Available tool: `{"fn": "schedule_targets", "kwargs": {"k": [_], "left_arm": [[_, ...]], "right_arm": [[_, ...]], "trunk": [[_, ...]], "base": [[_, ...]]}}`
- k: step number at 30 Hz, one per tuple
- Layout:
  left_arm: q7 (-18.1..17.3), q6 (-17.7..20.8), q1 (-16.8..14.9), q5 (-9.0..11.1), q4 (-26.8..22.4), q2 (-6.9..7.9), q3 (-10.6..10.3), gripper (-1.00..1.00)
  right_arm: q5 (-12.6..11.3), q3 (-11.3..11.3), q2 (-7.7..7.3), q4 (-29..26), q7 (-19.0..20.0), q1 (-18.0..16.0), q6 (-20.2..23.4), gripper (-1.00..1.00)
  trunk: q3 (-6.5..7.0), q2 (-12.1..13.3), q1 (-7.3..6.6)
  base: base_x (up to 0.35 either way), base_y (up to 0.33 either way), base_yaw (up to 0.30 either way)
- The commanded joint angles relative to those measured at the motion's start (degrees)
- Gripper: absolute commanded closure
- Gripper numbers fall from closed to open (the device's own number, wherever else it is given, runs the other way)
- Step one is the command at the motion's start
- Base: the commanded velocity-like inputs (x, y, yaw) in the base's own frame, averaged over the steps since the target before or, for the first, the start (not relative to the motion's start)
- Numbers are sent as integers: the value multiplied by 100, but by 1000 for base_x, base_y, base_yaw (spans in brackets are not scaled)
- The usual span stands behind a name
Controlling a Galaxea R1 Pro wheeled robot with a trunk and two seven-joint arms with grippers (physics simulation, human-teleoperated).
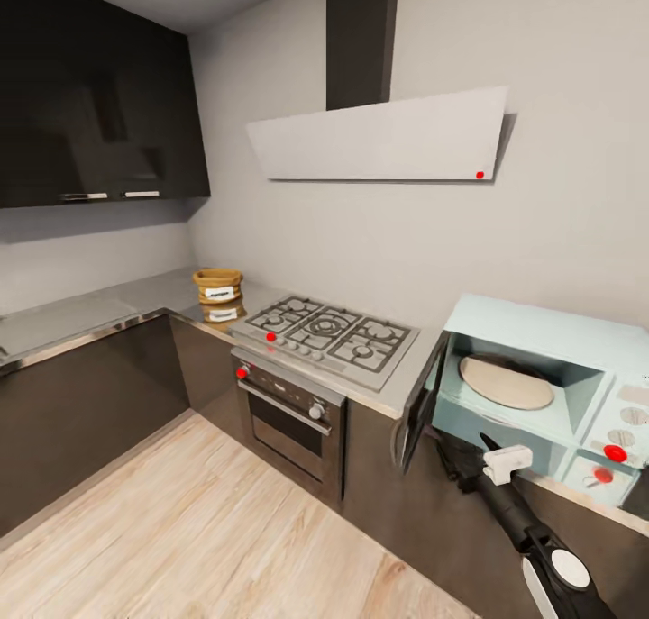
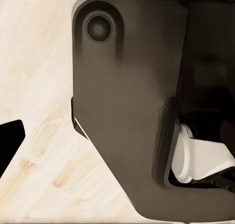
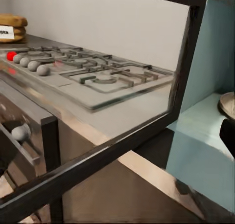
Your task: In the kitchen, take the popcorn bag from the countertop, put it into the microwave, and heat it until the popcorn is cooked so the cooked popcorn ends up inside the bag.
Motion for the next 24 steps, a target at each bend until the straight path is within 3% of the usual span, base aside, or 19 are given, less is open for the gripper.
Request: {"fn": "schedule_targets", "kwargs": {"k": [1,7,11,13,14,16,17,20,21,22,24], "left_arm": [[2,-1,-3,7,-2,-2,27,-100],[2,-1,-3,8,-2,-2,26,-100],[2,-3,-3,15,-2,13,36,-100],[2,-2,-3,15,-2,15,37,-100],[2,-4,-3,15,-2,19,37,-100],[2,-7,-3,15,-2,22,37,-100],[2,-8,-3,15,-2,24,48,-100],[2,-9,-3,15,-2,26,76,-100],[2,-10,-3,21,-2,57,79,-100],[5,-10,-3,22,-2,87,82,-100],[24,-10,-3,24,-6,134,104,-100]], "right_arm": [[-37,-9,0,4,47,-5,-7,-100],[-33,-9,0,51,36,-5,-7,-100],[-25,15,0,625,-260,-5,-5,-100],[-14,28,0,1495,-291,-5,12,-100],[-6,32,0,2322,-304,-5,10,-100],[5,35,0,3319,-306,-5,1,-100],[16,35,0,4103,-310,-5,-19,-100],[26,48,0,5439,-305,-1,-42,-100],[32,72,0,6151,-308,2,-49,-100],[67,150,6,6613,-310,0,-54,-100],[257,432,25,6959,-309,1,-49,-100]], "trunk": [[-12,-11,-2],[-12,-11,-2],[-12,-11,-2],[-12,-11,-2],[-12,-11,-2],[-12,-11,-2],[-12,-11,-2],[-12,-11,-2],[-12,-11,-2],[-12,-11,-2],[-12,-11,-2]], "base": [[-341,-1,0],[-341,0,0],[-263,0,0],[-26,0,0],[-7,0,0],[-4,0,0],[-2,0,0],[0,0,0],[0,0,0],[0,0,0],[0,0,0]]}}
